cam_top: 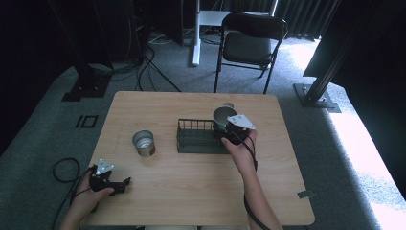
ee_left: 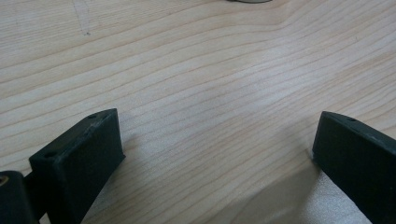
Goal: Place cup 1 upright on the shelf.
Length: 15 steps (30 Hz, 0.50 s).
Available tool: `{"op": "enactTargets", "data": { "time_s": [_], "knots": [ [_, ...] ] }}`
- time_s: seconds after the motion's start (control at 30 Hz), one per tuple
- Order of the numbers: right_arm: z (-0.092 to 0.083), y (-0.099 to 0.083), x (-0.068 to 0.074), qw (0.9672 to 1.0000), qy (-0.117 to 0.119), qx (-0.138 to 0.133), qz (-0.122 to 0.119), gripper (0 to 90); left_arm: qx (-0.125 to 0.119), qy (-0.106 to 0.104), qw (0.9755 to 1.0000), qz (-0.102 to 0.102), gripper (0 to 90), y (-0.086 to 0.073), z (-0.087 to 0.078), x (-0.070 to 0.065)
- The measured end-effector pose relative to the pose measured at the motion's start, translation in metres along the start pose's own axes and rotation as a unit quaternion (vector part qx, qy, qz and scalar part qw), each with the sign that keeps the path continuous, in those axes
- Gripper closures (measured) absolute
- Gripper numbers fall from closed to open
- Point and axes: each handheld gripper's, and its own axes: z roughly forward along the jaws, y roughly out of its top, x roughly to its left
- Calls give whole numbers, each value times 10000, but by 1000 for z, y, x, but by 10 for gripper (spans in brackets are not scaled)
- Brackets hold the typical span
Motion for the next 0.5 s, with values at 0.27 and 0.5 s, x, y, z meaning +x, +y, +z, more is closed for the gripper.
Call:
{"op": "enactTargets", "data": {
  "time_s": [0.27,0.5],
  "knots": [
    [7,-13,-1,9998,-88,103,112,137,2,-7,10000,-12,25,0,0,0],
    [8,-19,-2,9996,-68,102,247,137,2,-5,10000,-9,25,0,0,0]
  ]
}}
